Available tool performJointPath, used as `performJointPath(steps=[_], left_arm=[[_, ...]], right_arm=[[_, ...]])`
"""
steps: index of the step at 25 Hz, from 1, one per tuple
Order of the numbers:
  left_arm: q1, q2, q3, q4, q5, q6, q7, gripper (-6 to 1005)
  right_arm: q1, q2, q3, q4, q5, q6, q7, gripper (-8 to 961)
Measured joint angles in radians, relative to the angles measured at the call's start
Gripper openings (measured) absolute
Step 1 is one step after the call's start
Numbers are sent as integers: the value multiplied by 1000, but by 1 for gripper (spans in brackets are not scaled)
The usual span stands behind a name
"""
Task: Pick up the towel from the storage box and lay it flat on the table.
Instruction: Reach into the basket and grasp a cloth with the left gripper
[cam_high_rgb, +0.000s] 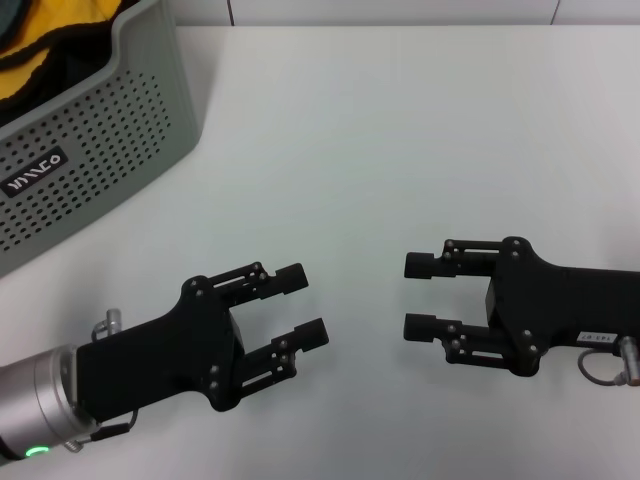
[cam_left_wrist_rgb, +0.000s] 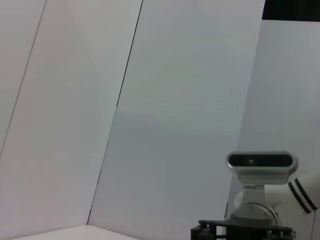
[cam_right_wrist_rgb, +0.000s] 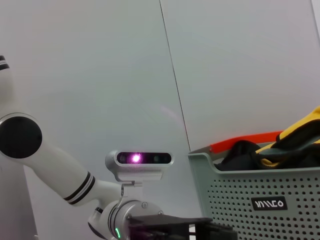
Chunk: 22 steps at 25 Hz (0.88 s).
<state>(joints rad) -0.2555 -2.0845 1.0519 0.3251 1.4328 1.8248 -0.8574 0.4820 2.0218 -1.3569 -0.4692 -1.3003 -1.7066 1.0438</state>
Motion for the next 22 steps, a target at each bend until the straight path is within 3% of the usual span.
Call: performJointPath(steps=[10,12,17,22], left_arm=[[-5,4,-7,6,-14,-2,2,557],[-5,-2,-45,8,-66,25,16,556],[-13,-8,-65,23,-292,187,14,555],[-32,-9,-65,28,-628,198,-59,553]], right_arm=[[10,-1,4,-8,2,4,-2,559],[10,-2,4,-9,3,10,-2,559],[4,-1,2,-9,3,15,1,559],[-1,3,-4,2,0,24,-3,559]])
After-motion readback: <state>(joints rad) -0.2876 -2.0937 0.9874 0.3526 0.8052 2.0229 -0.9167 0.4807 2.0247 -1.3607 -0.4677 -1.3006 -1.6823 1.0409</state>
